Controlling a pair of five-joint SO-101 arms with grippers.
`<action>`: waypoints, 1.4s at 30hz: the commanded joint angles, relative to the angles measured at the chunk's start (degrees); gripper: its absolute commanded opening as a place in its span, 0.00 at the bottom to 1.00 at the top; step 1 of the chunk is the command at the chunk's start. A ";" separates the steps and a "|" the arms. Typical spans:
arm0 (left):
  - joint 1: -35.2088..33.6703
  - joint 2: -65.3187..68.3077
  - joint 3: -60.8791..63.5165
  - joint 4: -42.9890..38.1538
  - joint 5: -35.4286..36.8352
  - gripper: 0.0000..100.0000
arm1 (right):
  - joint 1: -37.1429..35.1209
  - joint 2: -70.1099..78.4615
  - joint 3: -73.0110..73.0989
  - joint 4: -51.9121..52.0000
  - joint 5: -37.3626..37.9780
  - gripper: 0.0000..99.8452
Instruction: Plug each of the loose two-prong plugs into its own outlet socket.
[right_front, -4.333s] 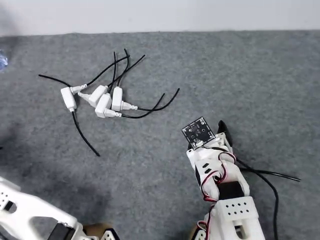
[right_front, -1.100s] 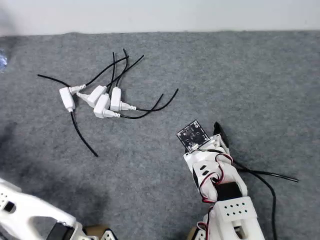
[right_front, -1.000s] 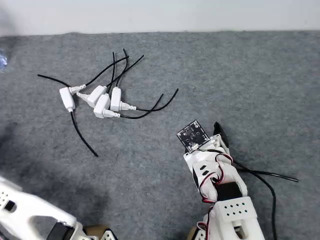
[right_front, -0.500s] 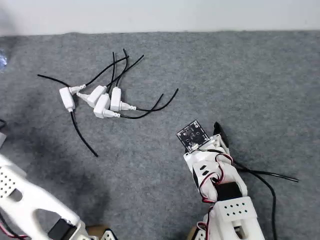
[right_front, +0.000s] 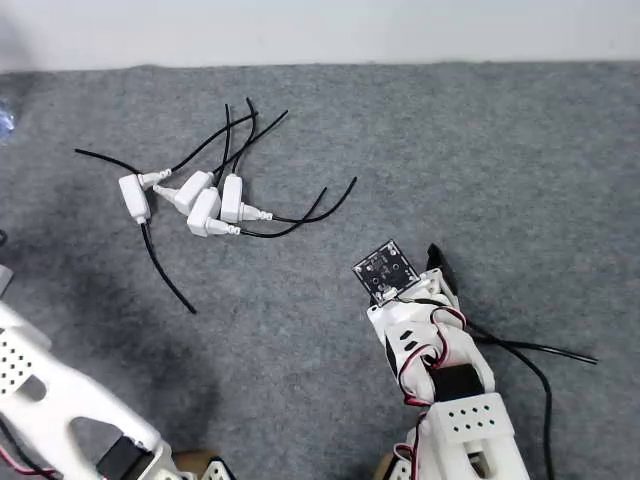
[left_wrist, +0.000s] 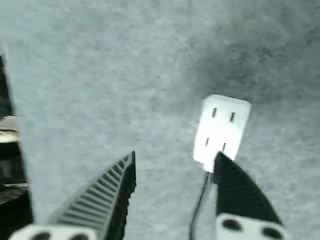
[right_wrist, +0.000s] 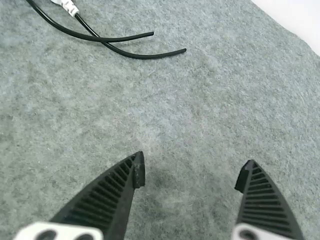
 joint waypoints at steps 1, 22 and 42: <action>0.53 -0.44 4.26 1.41 6.07 0.27 | -0.40 0.13 -0.62 -1.27 0.79 0.29; 0.79 7.91 9.27 -8.53 7.30 0.27 | -0.40 0.13 -0.62 -1.27 0.79 0.29; 2.37 10.20 0.04 1.05 4.48 0.27 | -0.40 0.13 -0.62 -1.27 0.79 0.29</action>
